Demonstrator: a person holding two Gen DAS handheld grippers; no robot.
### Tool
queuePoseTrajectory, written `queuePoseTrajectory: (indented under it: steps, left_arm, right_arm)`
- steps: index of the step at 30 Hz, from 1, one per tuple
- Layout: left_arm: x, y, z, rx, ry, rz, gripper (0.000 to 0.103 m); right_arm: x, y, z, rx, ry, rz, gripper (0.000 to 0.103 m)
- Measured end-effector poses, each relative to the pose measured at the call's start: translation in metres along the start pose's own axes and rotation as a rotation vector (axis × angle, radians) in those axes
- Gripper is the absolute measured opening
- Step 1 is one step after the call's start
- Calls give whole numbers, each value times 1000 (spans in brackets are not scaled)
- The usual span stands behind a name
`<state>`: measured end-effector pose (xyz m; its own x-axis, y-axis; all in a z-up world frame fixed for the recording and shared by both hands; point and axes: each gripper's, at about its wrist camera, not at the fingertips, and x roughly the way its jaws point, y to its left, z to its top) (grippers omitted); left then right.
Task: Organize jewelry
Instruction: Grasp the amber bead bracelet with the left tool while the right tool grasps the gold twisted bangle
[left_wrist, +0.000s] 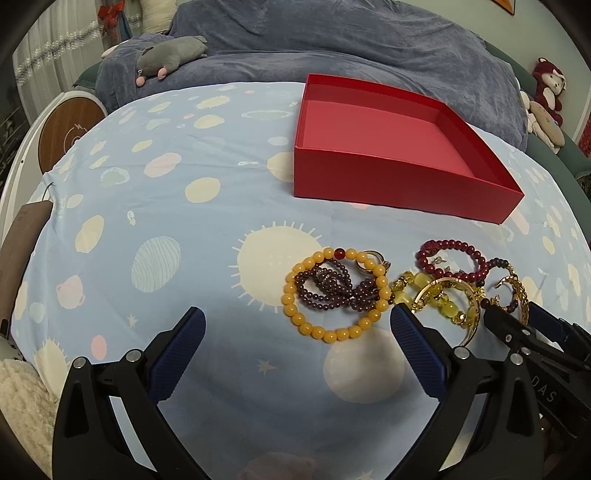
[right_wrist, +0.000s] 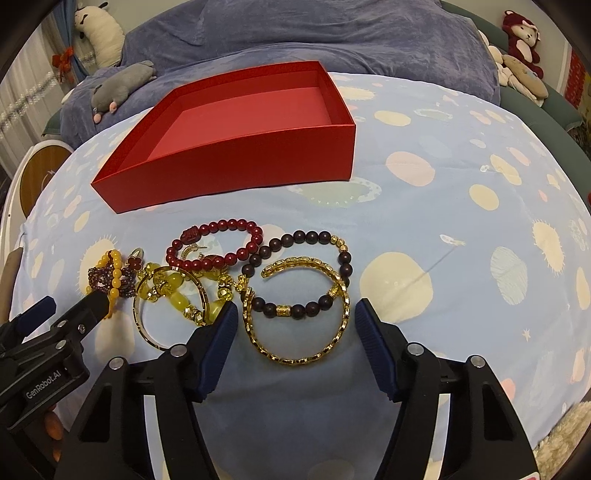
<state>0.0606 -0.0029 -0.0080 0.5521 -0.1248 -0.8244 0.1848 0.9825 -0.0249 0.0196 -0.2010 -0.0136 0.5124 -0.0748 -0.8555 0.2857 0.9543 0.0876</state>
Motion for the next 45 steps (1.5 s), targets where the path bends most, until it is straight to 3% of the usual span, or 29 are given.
queuePoseTrajectory:
  steps: [1,14,19,23,27,35,38,40,41,45]
  left_arm:
    - [1,0,0,0,5,-1,96]
    - [14,-1,6,-39,42,-23,91]
    - [2,19,12,-119,5,-32,91]
    - [1,32,16,-122,-2,1,90]
    - [5,33,10,-97,33,-25,72]
    - [10,15,4,-13,37,-23,56]
    - [10,14,6,-4,30,-33,37]
    - [9,16,6,-12,29,-60,16]
    - [9,17,6,-18,32,-78,11]
    - [9,20,7,-24,28,-106,7]
  right_arm:
    - [0,0,0,-4,-2,0,55]
    - [-9,-2,-4,9,-22,26,55]
    - [-14,-6,-4,17,-32,36,55]
    - [-15,-5,-4,20,-33,45,55]
    - [-17,0,-4,2,-37,44,55]
    - [-16,4,-6,-10,-27,49,55]
    - [-16,5,-7,-16,-25,51,55]
    - [-16,6,-7,-15,-24,53,55]
    - [-16,7,-7,-16,-24,54,55]
    - [-18,7,-7,-20,-28,56,55]
